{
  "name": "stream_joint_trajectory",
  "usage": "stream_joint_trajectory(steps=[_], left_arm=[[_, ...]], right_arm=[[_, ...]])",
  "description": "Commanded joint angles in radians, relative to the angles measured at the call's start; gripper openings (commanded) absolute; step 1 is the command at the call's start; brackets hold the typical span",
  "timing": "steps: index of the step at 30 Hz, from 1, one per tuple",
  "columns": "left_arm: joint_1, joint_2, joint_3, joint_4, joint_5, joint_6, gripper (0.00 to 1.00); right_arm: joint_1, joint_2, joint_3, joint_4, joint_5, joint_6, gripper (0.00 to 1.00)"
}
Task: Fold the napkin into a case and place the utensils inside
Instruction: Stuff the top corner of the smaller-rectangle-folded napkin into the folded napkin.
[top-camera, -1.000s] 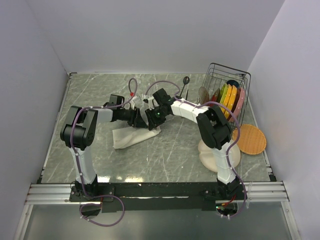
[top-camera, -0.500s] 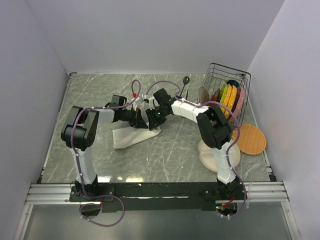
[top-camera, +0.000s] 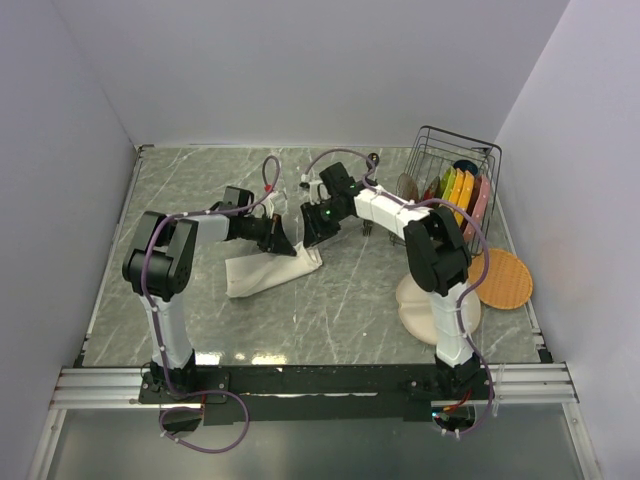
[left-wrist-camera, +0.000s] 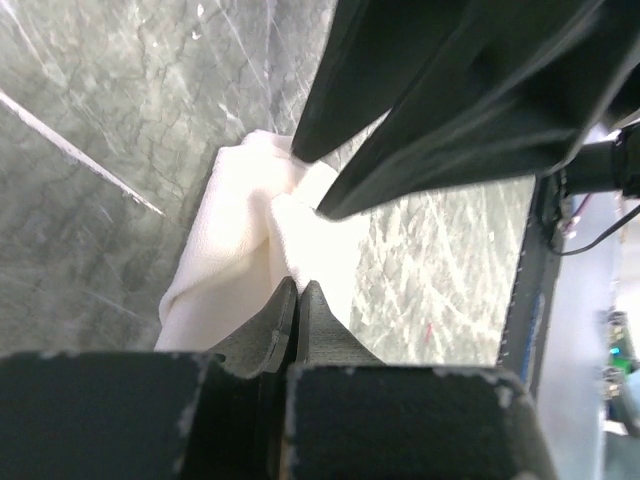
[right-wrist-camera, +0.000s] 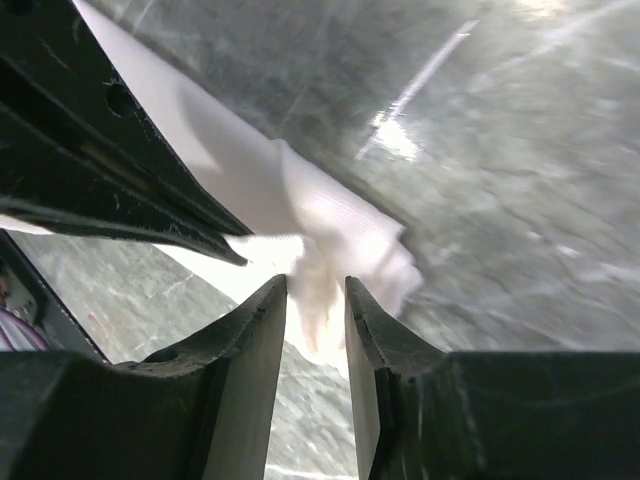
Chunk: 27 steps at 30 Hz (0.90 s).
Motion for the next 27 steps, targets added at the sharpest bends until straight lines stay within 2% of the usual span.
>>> stream_joint_trajectory(steps=[1, 6, 9, 13, 16, 27], left_arm=[[0.001, 0.017, 0.023, 0.008, 0.015, -0.069, 0.01], [0.003, 0.04, 0.037, -0.033, -0.001, -0.086, 0.01], [0.004, 0.043, 0.032, -0.041, -0.001, -0.08, 0.01], [0.004, 0.011, 0.009, -0.004, 0.007, -0.083, 0.01], [0.004, -0.009, -0.014, 0.027, 0.006, -0.091, 0.01], [0.0, -0.038, -0.054, 0.056, -0.001, -0.123, 0.01]], right_arm=[[-0.014, -0.076, 0.043, -0.022, -0.002, 0.021, 0.37], [-0.014, -0.059, 0.039, -0.03, 0.034, 0.012, 0.36], [-0.011, -0.061, 0.023, -0.006, 0.064, 0.004, 0.3], [0.011, -0.028, 0.066, -0.048, 0.07, -0.008, 0.14], [0.025, -0.027, 0.062, -0.041, 0.064, 0.003, 0.1], [0.052, 0.065, 0.075, -0.079, 0.1, -0.013, 0.11]])
